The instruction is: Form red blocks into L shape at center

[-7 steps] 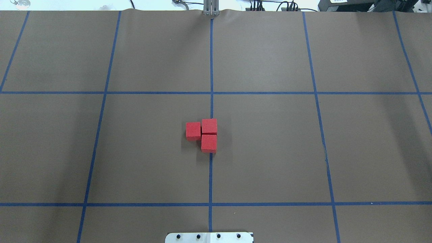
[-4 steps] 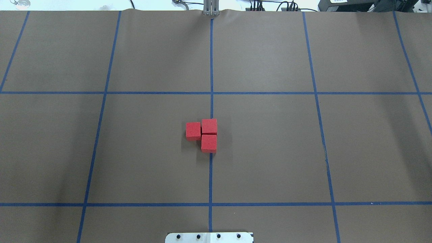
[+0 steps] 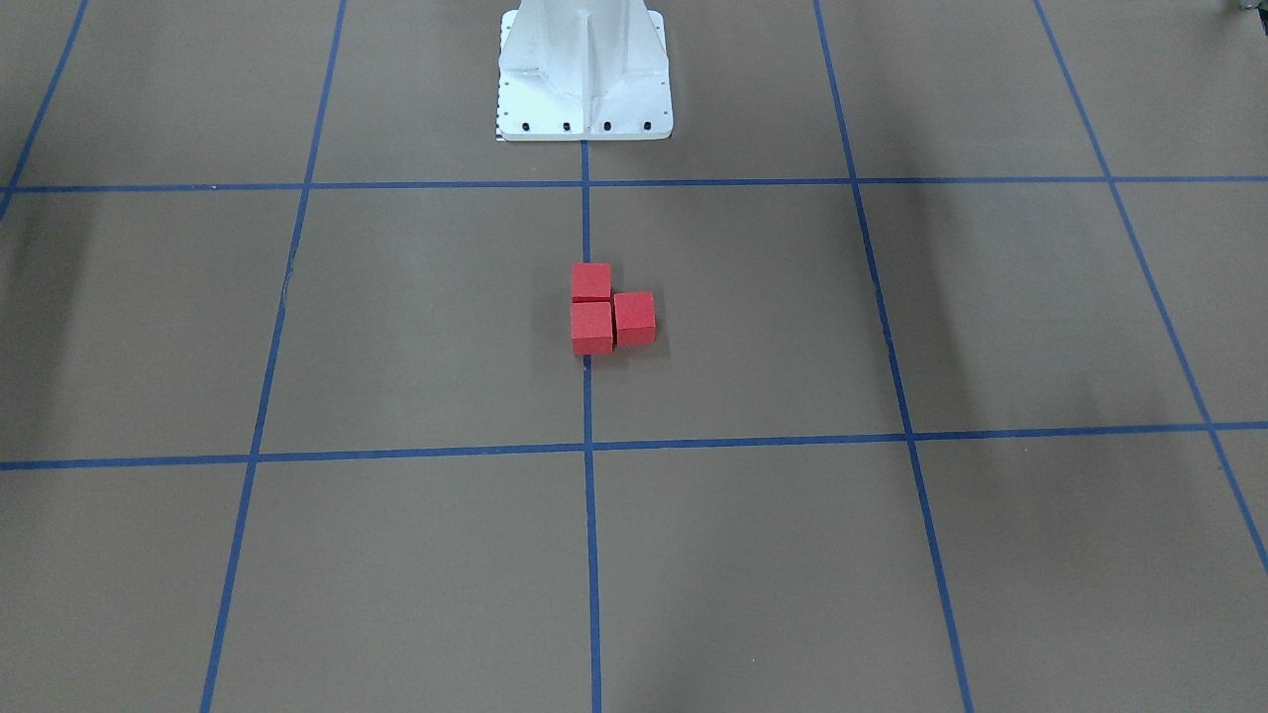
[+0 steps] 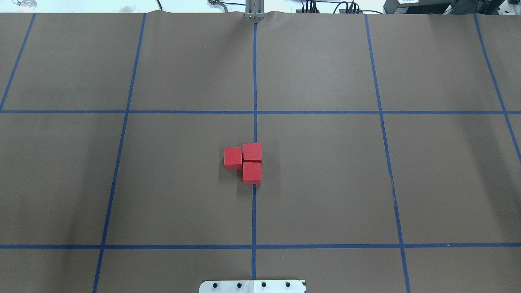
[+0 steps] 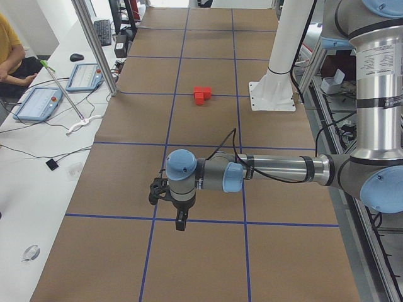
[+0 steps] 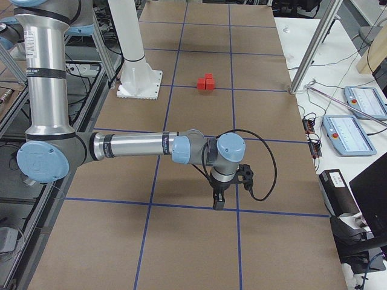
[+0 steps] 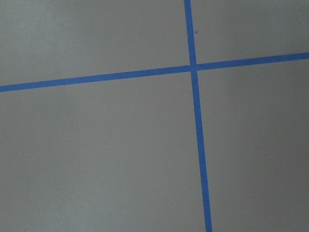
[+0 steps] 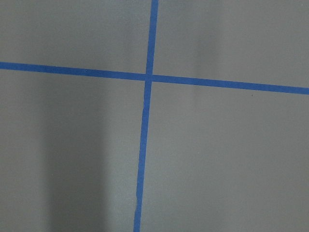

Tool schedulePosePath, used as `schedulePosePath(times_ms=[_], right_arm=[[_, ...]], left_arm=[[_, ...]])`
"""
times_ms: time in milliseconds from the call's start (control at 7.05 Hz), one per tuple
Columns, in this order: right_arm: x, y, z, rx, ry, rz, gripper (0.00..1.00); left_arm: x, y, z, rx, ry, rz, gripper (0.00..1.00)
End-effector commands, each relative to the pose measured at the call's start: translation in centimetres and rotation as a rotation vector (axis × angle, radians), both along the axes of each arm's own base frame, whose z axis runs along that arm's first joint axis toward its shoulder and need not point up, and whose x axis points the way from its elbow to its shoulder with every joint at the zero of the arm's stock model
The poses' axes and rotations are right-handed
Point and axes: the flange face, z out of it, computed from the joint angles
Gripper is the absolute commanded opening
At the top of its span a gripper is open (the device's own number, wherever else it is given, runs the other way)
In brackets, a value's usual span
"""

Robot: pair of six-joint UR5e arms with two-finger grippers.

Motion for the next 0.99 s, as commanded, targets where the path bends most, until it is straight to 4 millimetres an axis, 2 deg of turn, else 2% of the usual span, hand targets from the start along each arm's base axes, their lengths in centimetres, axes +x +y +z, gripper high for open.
schedulePosePath(times_ms=[0, 852], right_arm=[[0.00, -0.01, -0.07, 0.001, 0.000, 0.001, 0.99], [0.00, -0.03, -0.30, 0.004, 0.000, 0.002, 0.99]], left_arm=[[0.04, -0.32, -0.17, 0.027, 0.001, 0.000, 1.00], [0.03, -0.16, 0.25, 0.032, 0.000, 0.000, 1.00]])
